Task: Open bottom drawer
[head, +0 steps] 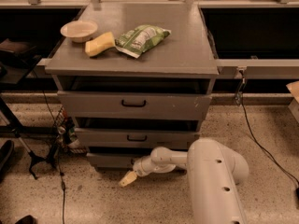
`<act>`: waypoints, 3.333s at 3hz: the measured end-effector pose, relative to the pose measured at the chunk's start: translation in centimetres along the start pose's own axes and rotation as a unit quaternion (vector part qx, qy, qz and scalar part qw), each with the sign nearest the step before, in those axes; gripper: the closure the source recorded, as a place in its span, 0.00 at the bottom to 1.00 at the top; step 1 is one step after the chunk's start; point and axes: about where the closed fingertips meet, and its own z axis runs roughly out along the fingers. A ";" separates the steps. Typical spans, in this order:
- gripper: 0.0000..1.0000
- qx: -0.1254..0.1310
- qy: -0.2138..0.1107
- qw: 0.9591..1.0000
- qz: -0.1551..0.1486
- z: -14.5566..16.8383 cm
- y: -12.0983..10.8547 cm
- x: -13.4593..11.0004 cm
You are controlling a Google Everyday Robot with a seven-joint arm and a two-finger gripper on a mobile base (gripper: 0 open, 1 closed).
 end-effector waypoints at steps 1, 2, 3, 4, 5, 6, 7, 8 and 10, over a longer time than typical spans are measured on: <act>0.00 -0.003 0.018 1.000 0.004 0.7 -0.2 0.7; 0.00 -0.003 0.032 0.999 0.007 1.1 -0.3 1.2; 0.00 -0.004 0.048 0.999 0.003 1.2 -0.4 1.4; 0.00 -0.013 0.076 0.997 -0.014 0.9 -0.1 1.3; 0.00 -0.043 0.109 0.992 -0.047 1.0 0.6 1.1; 0.00 -0.089 0.147 0.982 -0.073 1.5 2.1 1.4; 0.00 -0.098 0.155 0.980 -0.077 1.5 2.5 1.3; 0.00 -0.113 0.180 0.975 -0.066 1.8 2.9 2.6; 0.00 -0.101 0.224 0.969 -0.021 0.1 4.2 5.5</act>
Offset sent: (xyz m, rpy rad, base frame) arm 0.0024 -0.0045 -0.0226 -0.0824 0.0489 0.0087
